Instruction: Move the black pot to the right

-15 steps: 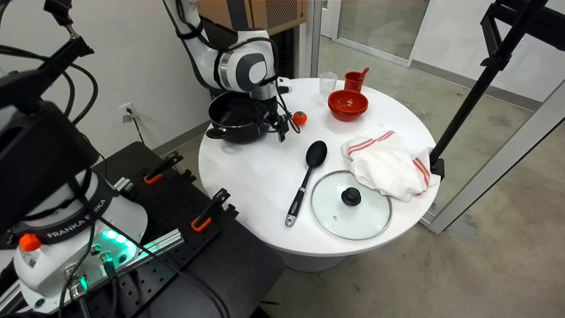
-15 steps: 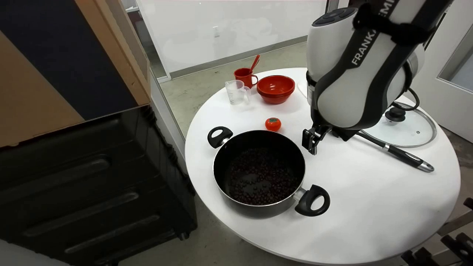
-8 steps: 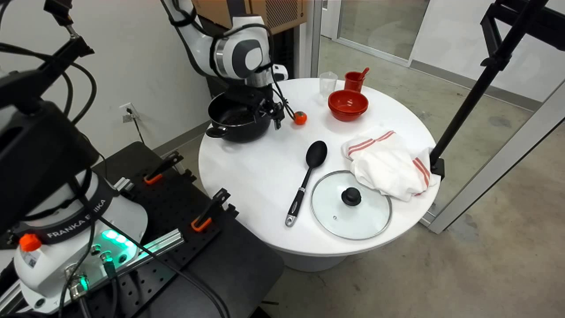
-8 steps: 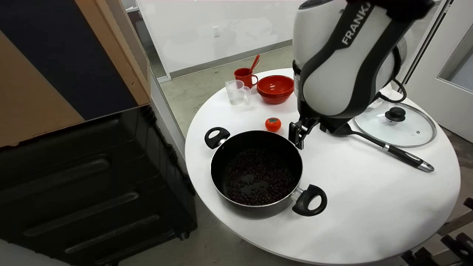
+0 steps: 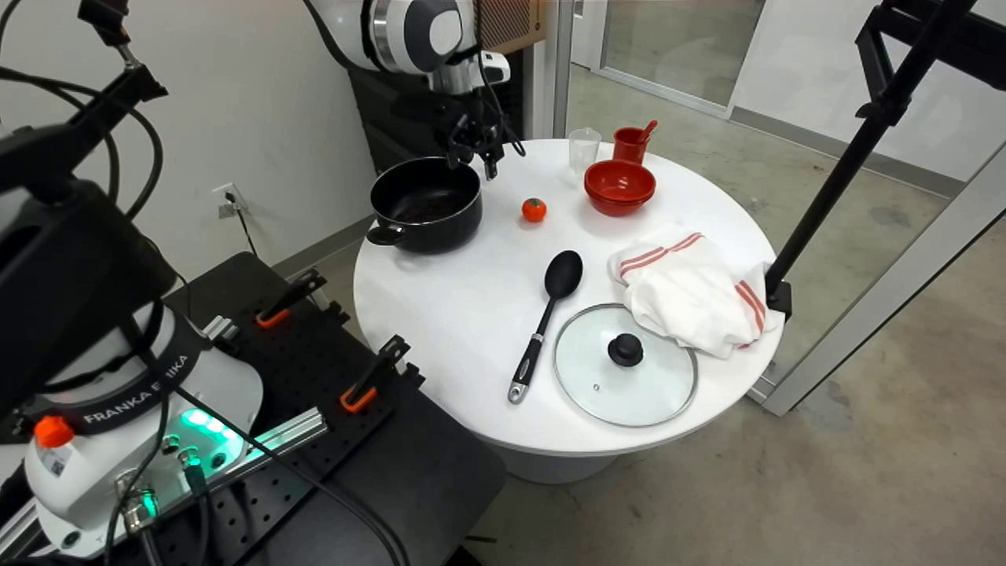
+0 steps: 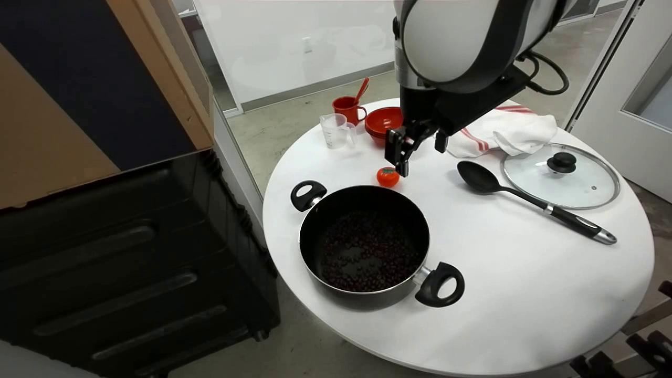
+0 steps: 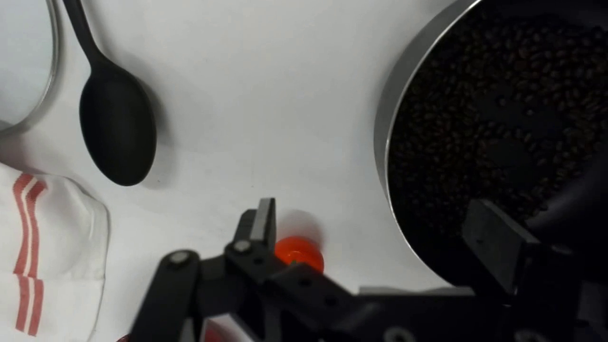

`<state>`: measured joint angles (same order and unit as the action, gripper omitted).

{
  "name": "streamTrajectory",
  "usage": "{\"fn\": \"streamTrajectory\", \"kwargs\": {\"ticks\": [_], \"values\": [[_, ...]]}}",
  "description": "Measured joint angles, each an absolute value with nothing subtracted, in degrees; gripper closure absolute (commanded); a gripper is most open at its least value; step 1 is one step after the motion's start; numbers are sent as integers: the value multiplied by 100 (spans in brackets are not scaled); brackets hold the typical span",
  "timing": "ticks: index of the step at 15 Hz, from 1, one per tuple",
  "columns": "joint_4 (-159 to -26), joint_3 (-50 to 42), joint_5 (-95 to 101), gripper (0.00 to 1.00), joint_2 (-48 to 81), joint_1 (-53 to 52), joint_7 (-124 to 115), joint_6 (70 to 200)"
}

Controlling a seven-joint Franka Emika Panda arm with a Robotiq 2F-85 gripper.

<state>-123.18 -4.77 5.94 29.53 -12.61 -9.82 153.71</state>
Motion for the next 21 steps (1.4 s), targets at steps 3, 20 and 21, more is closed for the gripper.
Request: {"fn": "streamTrajectory", "kwargs": {"ticks": [3,20,21], "values": [[-12338,-361,594,0,2971,-1205,-982,15353],[-12481,-365,739,69,3746,-1177,-910,15398],[-12486,-379,753,75,3763,-1177,-897,15407]]}}
